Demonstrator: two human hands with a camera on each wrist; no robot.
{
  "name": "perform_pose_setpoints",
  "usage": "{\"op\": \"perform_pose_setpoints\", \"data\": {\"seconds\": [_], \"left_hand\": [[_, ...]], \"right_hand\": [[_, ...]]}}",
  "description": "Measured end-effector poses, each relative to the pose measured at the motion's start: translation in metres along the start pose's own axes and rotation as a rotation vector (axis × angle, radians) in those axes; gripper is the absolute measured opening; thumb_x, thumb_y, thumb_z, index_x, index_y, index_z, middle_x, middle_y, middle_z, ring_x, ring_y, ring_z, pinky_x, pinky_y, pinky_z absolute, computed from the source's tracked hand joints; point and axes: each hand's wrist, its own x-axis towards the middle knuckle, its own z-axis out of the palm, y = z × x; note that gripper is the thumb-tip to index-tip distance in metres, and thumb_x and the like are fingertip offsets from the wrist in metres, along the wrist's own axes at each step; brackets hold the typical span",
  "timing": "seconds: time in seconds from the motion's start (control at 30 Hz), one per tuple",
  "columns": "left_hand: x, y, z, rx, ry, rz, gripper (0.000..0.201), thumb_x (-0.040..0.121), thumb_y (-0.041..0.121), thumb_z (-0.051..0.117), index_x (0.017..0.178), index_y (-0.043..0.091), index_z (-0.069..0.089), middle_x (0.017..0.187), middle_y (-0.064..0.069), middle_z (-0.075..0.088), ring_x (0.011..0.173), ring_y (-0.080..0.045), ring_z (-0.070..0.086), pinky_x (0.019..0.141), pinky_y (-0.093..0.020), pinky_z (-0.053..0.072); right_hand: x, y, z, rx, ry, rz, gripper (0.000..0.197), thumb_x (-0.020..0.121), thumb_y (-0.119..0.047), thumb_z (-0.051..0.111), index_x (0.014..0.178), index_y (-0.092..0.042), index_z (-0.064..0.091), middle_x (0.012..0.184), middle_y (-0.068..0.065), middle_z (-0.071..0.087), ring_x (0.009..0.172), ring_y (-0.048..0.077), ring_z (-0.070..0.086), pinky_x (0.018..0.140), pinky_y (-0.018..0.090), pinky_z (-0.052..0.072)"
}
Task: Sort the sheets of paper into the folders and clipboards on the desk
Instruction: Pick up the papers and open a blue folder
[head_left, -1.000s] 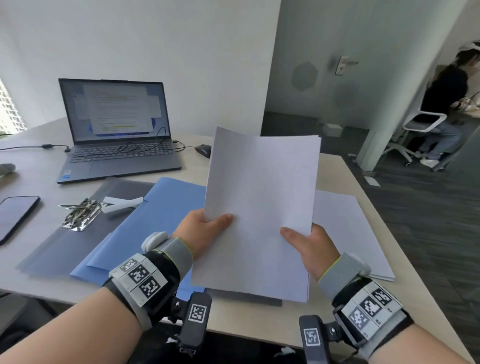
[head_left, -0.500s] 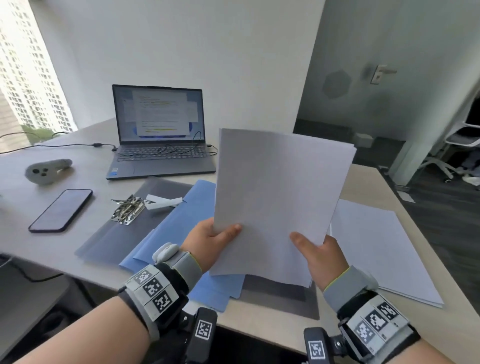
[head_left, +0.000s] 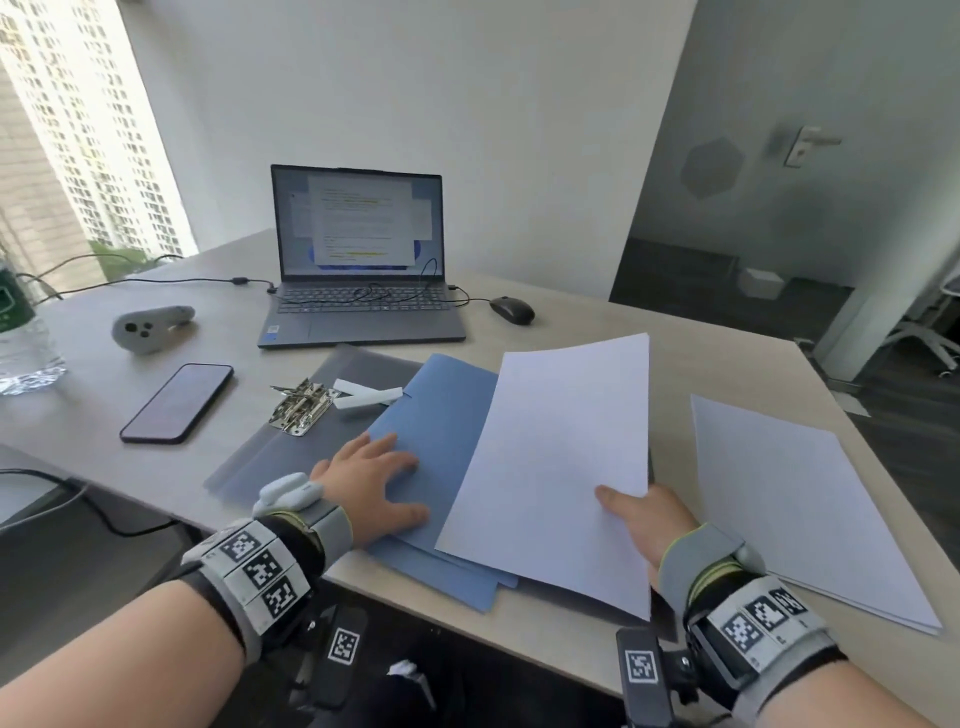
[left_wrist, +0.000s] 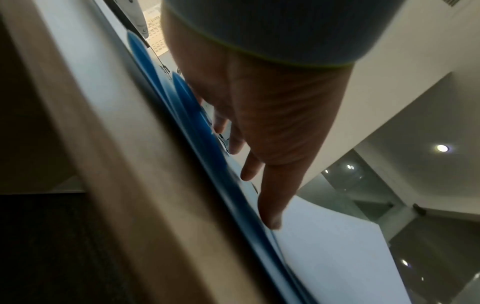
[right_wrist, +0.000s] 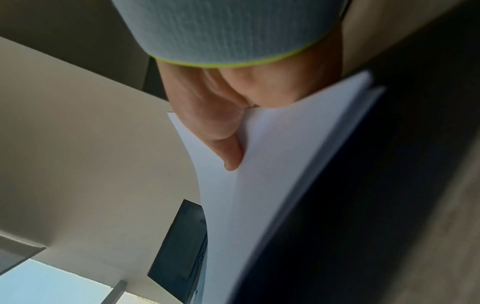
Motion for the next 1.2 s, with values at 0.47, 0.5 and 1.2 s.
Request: {"op": "perform_pose_setpoints", "data": {"seconds": [0.47, 0.5, 1.2], "left_hand": [[-0.006, 0.012, -0.008, 0.293, -0.198, 0.202, 0.105, 0.050, 0.086, 0.059, 0.145, 0.050, 0.032, 0.160, 0.019, 0.024, 0.147, -0.017, 0.024, 0.114, -0.045, 0.031], [-0.006, 0.012, -0.010, 0.302, -0.206, 0.219, 0.104, 0.049, 0.088, 0.054, 0.143, 0.048, 0.036, 0.156, 0.018, 0.033, 0.143, -0.017, 0.033, 0.111, -0.042, 0.037], [-0.002, -0.004, -0.038, -0.470, 0.422, -0.131, 0.029, 0.096, 0.041, 0.056, 0.116, 0.028, 0.072, 0.116, -0.011, 0.071, 0.107, -0.033, 0.063, 0.081, -0.032, 0.044]], "right_hand": [[0.009, -0.008, -0.016, 0.146, 0.079, 0.041, 0.030, 0.080, -0.033, 0.077, 0.098, -0.009, 0.072, 0.098, 0.012, 0.075, 0.091, 0.037, 0.070, 0.091, 0.055, 0.054], [0.009, -0.009, -0.017, 0.157, 0.084, 0.037, 0.028, 0.082, -0.031, 0.077, 0.099, -0.009, 0.072, 0.099, 0.012, 0.074, 0.091, 0.036, 0.070, 0.091, 0.054, 0.054], [0.005, -0.015, -0.067, 0.302, 0.327, 0.091, 0.033, 0.087, -0.042, 0.070, 0.108, -0.017, 0.065, 0.105, 0.003, 0.057, 0.094, 0.024, 0.053, 0.083, 0.029, 0.040]]}}
